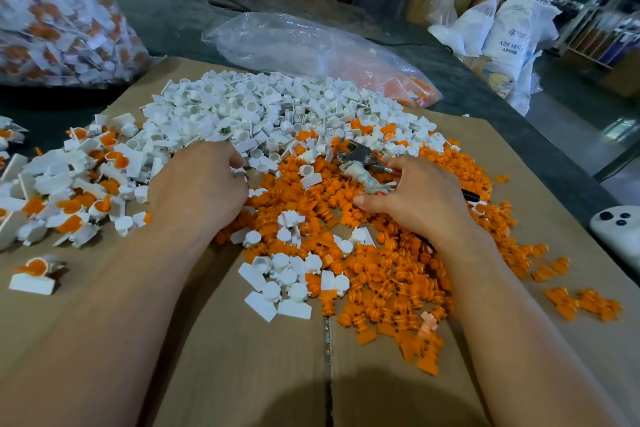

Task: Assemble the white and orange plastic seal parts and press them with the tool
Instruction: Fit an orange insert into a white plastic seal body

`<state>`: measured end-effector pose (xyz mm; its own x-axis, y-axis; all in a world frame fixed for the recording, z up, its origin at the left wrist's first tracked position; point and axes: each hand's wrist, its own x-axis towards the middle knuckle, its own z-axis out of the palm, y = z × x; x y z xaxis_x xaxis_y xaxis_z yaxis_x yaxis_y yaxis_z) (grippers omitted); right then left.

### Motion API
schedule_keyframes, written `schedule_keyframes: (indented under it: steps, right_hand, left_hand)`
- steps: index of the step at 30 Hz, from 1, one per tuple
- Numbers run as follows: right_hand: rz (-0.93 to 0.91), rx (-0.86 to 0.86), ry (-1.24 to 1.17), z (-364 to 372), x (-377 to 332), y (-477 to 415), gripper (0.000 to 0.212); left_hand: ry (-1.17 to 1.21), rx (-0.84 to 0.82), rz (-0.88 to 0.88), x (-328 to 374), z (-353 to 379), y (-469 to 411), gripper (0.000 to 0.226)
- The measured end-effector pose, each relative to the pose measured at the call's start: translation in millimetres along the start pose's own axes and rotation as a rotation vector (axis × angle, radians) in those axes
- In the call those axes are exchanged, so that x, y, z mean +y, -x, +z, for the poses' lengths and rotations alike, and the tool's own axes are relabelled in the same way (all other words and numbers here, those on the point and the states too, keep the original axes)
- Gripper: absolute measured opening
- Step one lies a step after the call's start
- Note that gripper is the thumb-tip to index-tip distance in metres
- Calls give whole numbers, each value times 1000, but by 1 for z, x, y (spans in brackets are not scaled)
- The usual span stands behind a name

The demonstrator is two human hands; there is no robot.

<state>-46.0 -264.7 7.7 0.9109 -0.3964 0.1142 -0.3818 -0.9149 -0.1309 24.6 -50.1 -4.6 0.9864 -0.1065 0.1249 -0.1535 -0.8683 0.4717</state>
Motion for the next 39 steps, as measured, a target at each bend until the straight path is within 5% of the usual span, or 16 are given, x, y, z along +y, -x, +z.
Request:
schedule_keyframes:
  steps: [27, 31, 35, 39]
  right_hand:
    - [-19, -102, -59, 8, 5, -4, 96]
    - [-10, -77, -108, 6, 5, -3, 89]
    - [-38, 30, -140, -1, 2, -1, 74]
    - [-204, 252, -372, -11, -9, 7, 38]
  left_hand:
    - [118, 29, 109, -5, 5, -1, 31]
    - [396, 169, 193, 0, 0, 0, 15]
    - [844, 20, 142, 8, -7, 8, 20]
    - [1001, -117, 151, 14, -10, 12, 29]
